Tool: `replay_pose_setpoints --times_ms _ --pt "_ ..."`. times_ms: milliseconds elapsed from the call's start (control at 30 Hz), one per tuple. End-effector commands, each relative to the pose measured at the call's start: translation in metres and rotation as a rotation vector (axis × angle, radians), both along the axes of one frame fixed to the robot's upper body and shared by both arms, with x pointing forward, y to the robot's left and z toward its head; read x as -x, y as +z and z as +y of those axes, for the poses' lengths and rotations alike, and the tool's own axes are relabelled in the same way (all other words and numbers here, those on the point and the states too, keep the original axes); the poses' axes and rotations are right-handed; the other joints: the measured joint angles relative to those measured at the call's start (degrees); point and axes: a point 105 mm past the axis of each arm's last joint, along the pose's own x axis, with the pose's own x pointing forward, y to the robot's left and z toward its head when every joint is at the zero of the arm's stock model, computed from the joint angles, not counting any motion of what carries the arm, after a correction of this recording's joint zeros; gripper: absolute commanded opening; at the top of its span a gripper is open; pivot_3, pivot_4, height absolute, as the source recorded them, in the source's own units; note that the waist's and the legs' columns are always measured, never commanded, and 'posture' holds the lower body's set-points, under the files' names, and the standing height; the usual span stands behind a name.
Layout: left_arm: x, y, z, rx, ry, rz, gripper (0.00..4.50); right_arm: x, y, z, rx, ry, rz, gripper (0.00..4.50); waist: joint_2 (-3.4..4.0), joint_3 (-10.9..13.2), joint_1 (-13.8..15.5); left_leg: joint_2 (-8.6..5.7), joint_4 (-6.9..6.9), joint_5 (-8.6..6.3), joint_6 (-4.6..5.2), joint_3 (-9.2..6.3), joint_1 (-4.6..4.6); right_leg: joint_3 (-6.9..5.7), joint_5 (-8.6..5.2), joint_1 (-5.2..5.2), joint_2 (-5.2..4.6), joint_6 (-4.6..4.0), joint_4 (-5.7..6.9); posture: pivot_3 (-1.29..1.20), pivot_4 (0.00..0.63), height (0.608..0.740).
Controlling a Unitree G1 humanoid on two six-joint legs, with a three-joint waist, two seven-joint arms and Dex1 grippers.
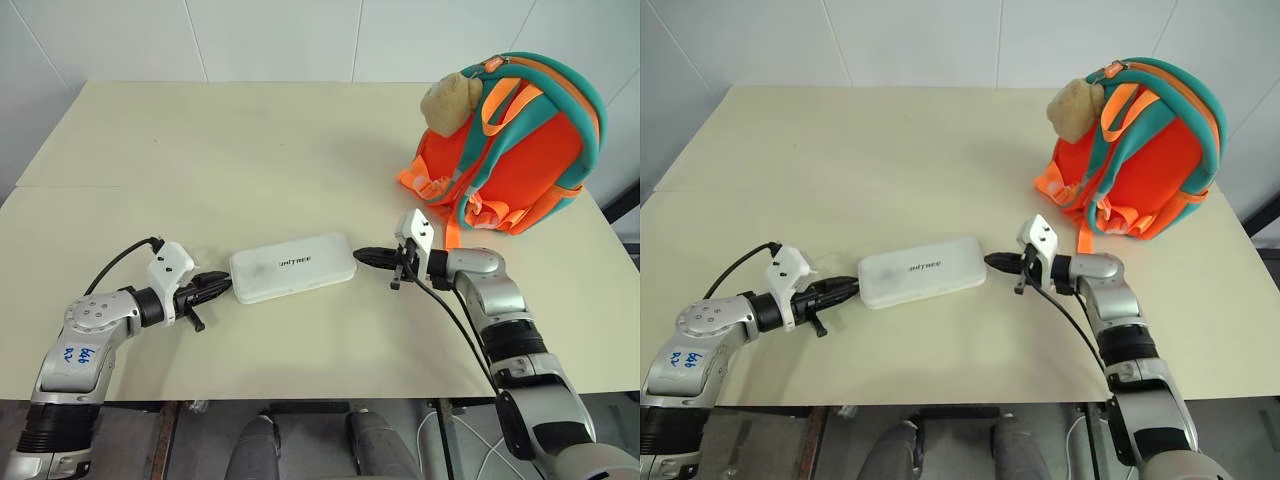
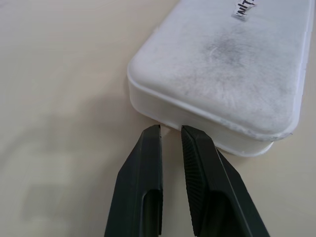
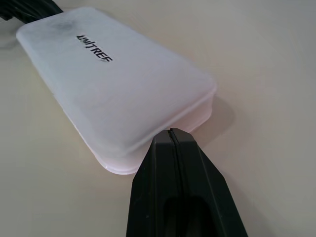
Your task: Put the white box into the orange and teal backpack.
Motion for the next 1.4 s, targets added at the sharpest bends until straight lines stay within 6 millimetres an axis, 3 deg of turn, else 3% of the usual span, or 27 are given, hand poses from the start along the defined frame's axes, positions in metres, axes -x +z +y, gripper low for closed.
replay_pose_setpoints --times_ms 33,133,433,800,833,933,1200,1267,1400 --pt "0.0 0.013 -0.024 0.006 -0.115 -0.063 0.7 0.023 0.01 0.011 -0.016 0.115 0.009 0.01 0.0 0.0 0.02 0.01 0.0 0.0 0.0 0.0 0.0 0.0 0.0 0.0 0.01 0.0 0.0 0.0 0.15 0.74" --pt "0.0 0.014 -0.028 0.002 -0.137 -0.063 0.7 0.032 0.01 0.006 -0.01 0.119 0.031 0.01 0.0 0.0 0.09 0.0 -0.03 0.0 0.0 -0.02 -0.01 -0.02 0.0 0.0 0.01 0.0 -0.03 0.0 0.15 0.74" --pt "0.004 0.01 -0.053 0.014 -0.24 -0.037 0.7 0.052 0.015 -0.032 0.028 0.012 0.066 0.01 -0.01 0.0 0.17 -0.02 -0.02 0.0 0.0 -0.01 -0.02 0.01 0.0 0.0 0.01 0.01 -0.06 0.0 0.15 0.74" --pt "0.007 0.003 -0.041 -0.005 -0.224 0.002 0.7 0.049 0.007 -0.05 0.058 -0.089 0.076 0.01 -0.01 0.0 0.24 -0.02 0.01 0.0 0.0 -0.01 -0.02 0.02 0.0 0.01 0.01 0.01 -0.06 0.0 0.15 0.74" --pt "0.009 0.003 -0.04 0.001 -0.224 0.012 0.7 0.046 0.007 -0.054 0.063 -0.105 0.079 0.17 -0.01 0.0 0.21 -0.02 0.01 0.0 0.01 -0.01 -0.02 0.02 0.0 0.01 0.01 0.01 -0.07 0.0 0.15 0.74" --pt "0.009 0.0 -0.028 -0.027 -0.185 0.038 1.31 0.042 0.014 -0.063 0.076 -0.126 0.065 0.9 -0.01 0.0 0.19 -0.03 0.02 0.0 0.01 0.0 -0.02 0.03 0.0 0.01 0.0 0.01 -0.07 0.0 0.15 0.74" --pt "0.007 0.008 0.007 -0.035 -0.095 0.089 3.77 0.04 0.034 -0.091 0.157 -0.132 0.041 3.62 -0.01 0.0 0.28 -0.02 -0.01 -0.01 0.02 0.0 -0.02 0.03 0.0 0.01 0.01 0.01 -0.12 0.0 0.15 0.74" --pt "0.005 0.015 0.008 0.093 -0.096 0.173 4.39 0.043 0.039 -0.091 0.183 -0.105 0.096 4.28 -0.01 0.0 0.28 -0.02 -0.02 -0.01 0.03 0.01 -0.02 0.03 0.0 0.01 0.0 0.01 -0.13 0.0 0.15 0.74" --pt "0.001 0.024 0.001 0.288 -0.135 0.312 4.47 0.052 0.04 -0.076 0.163 -0.04 0.227 4.44 0.0 0.01 0.26 -0.02 0.02 -0.01 0.04 -0.01 -0.01 0.02 0.0 0.01 0.01 0.01 -0.07 0.0 0.15 0.74"
